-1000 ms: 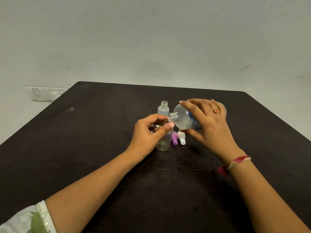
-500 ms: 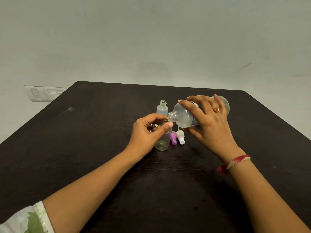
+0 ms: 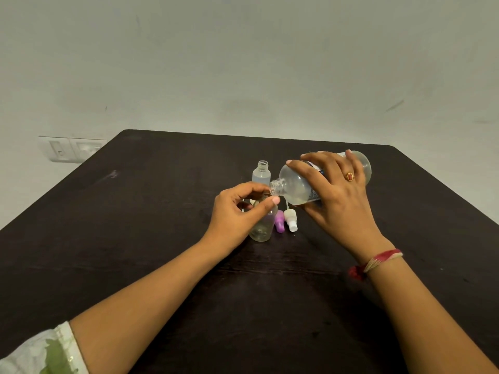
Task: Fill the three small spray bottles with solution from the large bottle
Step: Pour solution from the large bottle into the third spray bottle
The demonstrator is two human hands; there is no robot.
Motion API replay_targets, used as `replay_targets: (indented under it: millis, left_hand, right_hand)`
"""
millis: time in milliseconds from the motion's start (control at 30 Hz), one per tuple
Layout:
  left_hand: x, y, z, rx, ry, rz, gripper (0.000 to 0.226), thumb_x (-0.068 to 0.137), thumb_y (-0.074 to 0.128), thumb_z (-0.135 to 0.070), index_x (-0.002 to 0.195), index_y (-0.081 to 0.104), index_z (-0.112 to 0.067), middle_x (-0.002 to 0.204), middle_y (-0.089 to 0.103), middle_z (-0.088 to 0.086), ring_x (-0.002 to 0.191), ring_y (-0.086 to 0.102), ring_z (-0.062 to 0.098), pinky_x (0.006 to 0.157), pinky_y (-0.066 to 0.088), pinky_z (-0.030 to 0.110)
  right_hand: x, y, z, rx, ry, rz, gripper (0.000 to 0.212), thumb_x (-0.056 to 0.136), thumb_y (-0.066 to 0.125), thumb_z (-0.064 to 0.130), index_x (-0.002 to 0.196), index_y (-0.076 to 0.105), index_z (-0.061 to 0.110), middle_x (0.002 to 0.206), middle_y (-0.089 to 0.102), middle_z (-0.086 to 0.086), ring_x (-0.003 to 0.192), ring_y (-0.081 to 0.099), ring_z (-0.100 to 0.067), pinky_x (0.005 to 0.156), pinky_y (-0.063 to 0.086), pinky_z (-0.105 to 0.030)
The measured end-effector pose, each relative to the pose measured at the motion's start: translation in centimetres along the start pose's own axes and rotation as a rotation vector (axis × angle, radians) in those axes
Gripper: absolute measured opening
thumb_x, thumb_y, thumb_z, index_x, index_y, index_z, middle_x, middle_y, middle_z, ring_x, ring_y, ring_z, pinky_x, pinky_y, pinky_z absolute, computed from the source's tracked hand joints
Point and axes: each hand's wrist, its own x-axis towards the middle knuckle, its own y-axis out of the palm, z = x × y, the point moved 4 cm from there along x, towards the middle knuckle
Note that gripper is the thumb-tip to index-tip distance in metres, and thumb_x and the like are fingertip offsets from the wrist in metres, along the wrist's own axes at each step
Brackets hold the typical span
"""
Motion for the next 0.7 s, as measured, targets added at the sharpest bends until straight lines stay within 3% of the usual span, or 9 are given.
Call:
replay_targets:
  millis: [200, 700]
  left_hand:
    - [-0.02, -0.12, -0.07, -0.011, 0.009, -0.023, 0.023, 0.078, 0.077, -0.014, 0.085, 0.07, -0.034, 0.08, 0.072, -0.02, 0.077, 0.067, 0.0, 0.072, 0.054, 0.019]
    - [0.01, -0.08, -0.24, 0.005, -0.015, -0.033, 0.025, 0.077, 0.078, -0.017, 0.085, 0.069, -0.039, 0.081, 0.071, -0.025, 0.079, 0.067, 0.0, 0.073, 0.055, 0.029]
  right_hand:
    - [0.09, -0.04, 0.12, -0.025, -0.008, -0.024, 0.07, 0.072, 0.079, 0.026, 0.131, 0.042, 0.03, 0.126, 0.056, -0.007, 0.123, 0.042, -0.026, 0.112, 0.015, -0.049]
    - [0.04, -0.08, 0.15, -0.052, -0.008, -0.059, 0.063, 0.075, 0.075, 0.025, 0.13, 0.046, 0.029, 0.126, 0.056, -0.006, 0.124, 0.046, -0.028, 0.113, 0.015, -0.05]
